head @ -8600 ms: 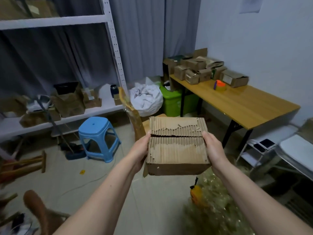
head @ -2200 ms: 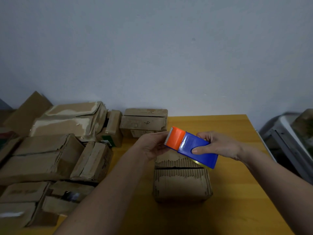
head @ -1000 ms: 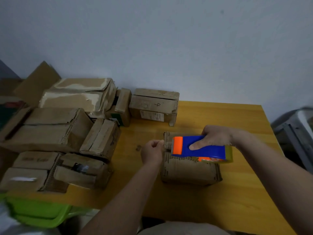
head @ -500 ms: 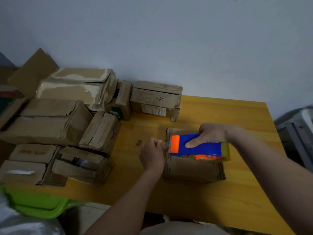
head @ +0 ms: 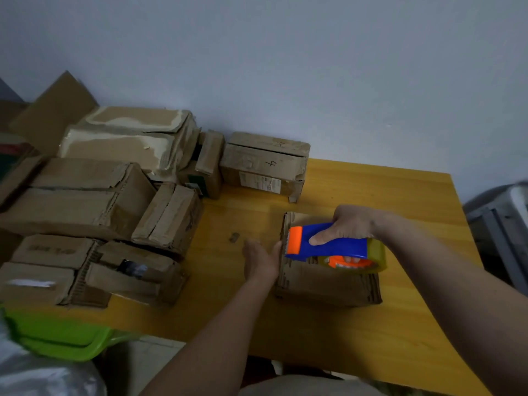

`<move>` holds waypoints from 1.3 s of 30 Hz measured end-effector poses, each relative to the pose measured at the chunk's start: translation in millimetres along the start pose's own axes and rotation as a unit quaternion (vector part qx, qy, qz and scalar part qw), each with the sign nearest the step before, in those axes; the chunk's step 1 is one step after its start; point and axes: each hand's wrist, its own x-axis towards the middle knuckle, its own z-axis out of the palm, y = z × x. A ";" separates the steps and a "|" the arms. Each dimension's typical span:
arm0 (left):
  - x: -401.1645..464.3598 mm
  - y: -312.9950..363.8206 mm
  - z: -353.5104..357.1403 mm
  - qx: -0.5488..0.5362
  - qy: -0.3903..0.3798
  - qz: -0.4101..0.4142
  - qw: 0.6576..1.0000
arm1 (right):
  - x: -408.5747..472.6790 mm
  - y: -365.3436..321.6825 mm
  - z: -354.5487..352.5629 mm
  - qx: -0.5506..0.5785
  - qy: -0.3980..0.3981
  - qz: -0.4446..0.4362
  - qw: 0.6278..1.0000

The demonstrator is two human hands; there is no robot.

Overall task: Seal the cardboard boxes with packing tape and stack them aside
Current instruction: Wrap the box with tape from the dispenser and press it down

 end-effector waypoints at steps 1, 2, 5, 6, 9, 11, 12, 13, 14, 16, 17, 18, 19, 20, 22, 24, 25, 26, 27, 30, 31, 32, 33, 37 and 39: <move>-1.7 -2.3 -3.7 -0.018 0.023 0.003 1.000 | 0.3 0.0 -0.1 0.004 0.002 -0.001 1.000; -5.1 -6.9 -6.7 -0.041 0.045 0.037 0.997 | 0.4 -0.2 -0.4 0.008 0.002 -0.003 1.000; -28.0 -23.9 -6.8 -0.058 0.007 0.213 0.975 | -0.1 -0.5 -2.0 0.010 0.001 -0.004 1.000; -36.7 -27.7 -5.7 -0.057 -0.041 0.238 0.969 | -0.7 -0.1 -2.8 0.011 0.001 -0.005 1.000; -46.0 -36.9 -1.4 -0.059 -0.167 0.239 0.955 | -4.0 1.4 -5.5 0.021 -0.008 -0.010 1.000; -41.9 -37.5 -1.9 -0.030 -0.211 0.223 0.951 | -6.6 3.6 -7.4 0.028 -0.009 -0.014 0.999; -38.5 -36.1 -3.0 -0.005 -0.220 0.214 0.952 | -7.9 4.7 -8.4 0.033 -0.010 -0.015 0.999; -35.1 -35.0 -4.1 0.027 -0.220 0.214 0.951 | -9.0 6.1 -9.3 0.039 -0.012 -0.016 0.999; -32.1 -34.6 -4.7 0.067 -0.213 0.223 0.949 | -9.9 7.9 -10.1 0.045 -0.016 -0.018 0.999; -29.2 -32.2 -7.1 0.138 -0.198 0.247 0.939 | -11.9 12.2 -12.1 0.051 -0.023 -0.024 0.998; -28.8 -30.7 -8.5 0.159 -0.195 0.254 0.934 | -12.8 14.3 -13.1 0.053 -0.024 -0.027 0.998; -28.8 -29.0 -9.4 0.177 -0.196 0.257 0.930 | -13.3 16.4 -14.1 0.054 -0.023 -0.030 0.998; -29.3 -26.6 -10.4 0.203 -0.191 0.261 0.924 | -13.2 18.4 -15.0 0.055 -0.022 -0.032 0.998; -29.3 -23.8 -11.2 0.238 -0.178 0.273 0.915 | -13.1 19.9 -15.7 0.056 -0.021 -0.034 0.998; -30.6 -17.1 -13.0 0.324 -0.151 0.311 0.880 | -13.2 21.8 -16.8 0.063 -0.028 -0.037 0.997; -28.6 -13.0 -13.1 0.387 -0.141 0.342 0.844 | -13.7 23.5 -17.9 0.065 -0.032 -0.038 0.997; -27.5 -11.3 -13.3 0.405 -0.139 0.349 0.833 | -13.9 24.5 -18.6 0.064 -0.032 -0.038 0.997; -26.3 -10.1 -13.3 0.414 -0.140 0.350 0.829 | -14.0 25.8 -19.2 0.065 -0.031 -0.038 0.997; -25.4 -9.2 -13.5 0.416 -0.144 0.345 0.829 | -14.3 26.9 -19.6 0.065 -0.029 -0.037 0.997; -24.4 -4.0 -11.5 0.441 -0.135 0.336 0.821 | -15.0 29.8 -19.9 0.072 -0.027 -0.036 0.996; -24.3 -2.0 -10.4 0.459 -0.124 0.337 0.813 | -15.3 30.0 -19.6 0.075 -0.027 -0.038 0.996; -24.7 0.4 -9.0 0.473 -0.113 0.339 0.805 | -15.4 30.3 -19.5 0.079 -0.024 -0.039 0.996; -24.6 2.2 -7.2 0.483 -0.103 0.342 0.800 | -15.6 30.3 -19.6 0.082 -0.020 -0.038 0.996; -27.3 3.5 -6.2 0.498 -0.088 0.339 0.793 | -17.7 32.2 -17.4 0.074 -0.009 -0.034 0.997; -30.3 3.2 -6.9 0.501 -0.083 0.330 0.796 | -22.2 39.1 -18.2 0.044 -0.006 -0.028 0.999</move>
